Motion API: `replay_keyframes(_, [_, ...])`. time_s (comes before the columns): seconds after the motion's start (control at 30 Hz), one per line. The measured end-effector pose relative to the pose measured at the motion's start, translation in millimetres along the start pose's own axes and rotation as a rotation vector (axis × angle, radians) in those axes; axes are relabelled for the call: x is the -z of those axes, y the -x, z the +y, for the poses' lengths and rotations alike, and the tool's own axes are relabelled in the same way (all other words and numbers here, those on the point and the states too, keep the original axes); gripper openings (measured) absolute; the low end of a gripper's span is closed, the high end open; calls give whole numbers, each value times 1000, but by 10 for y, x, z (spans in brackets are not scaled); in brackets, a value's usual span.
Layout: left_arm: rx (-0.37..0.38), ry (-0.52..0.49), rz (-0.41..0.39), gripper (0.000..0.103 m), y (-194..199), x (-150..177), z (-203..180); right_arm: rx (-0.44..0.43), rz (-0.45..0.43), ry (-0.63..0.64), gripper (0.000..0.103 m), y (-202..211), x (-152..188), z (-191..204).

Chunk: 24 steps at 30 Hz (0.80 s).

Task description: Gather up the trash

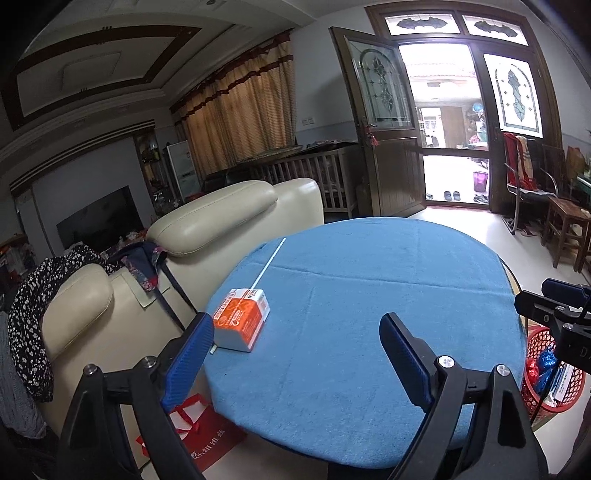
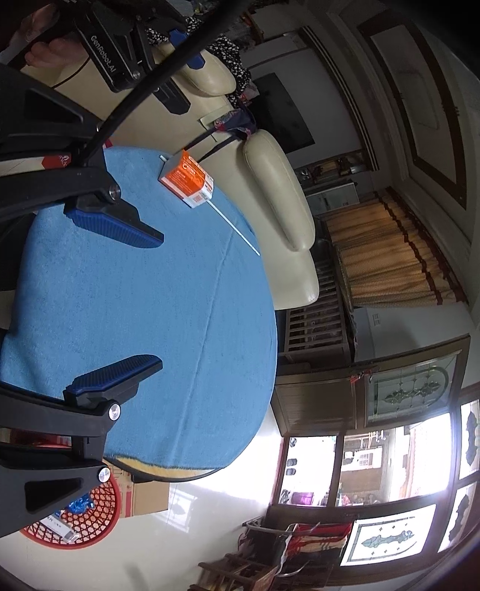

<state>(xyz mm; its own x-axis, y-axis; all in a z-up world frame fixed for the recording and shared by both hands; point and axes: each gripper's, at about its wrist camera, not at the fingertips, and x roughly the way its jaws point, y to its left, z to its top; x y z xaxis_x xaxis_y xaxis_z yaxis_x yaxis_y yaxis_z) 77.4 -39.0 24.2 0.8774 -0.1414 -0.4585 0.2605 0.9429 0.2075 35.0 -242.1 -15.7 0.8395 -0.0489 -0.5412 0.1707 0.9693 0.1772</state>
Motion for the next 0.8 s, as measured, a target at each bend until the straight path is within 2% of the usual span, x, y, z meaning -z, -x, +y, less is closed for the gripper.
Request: replay_keyframes(0.8, [-11, 78, 33, 91, -165, 210, 451, 24, 9, 79, 64, -305, 55, 461])
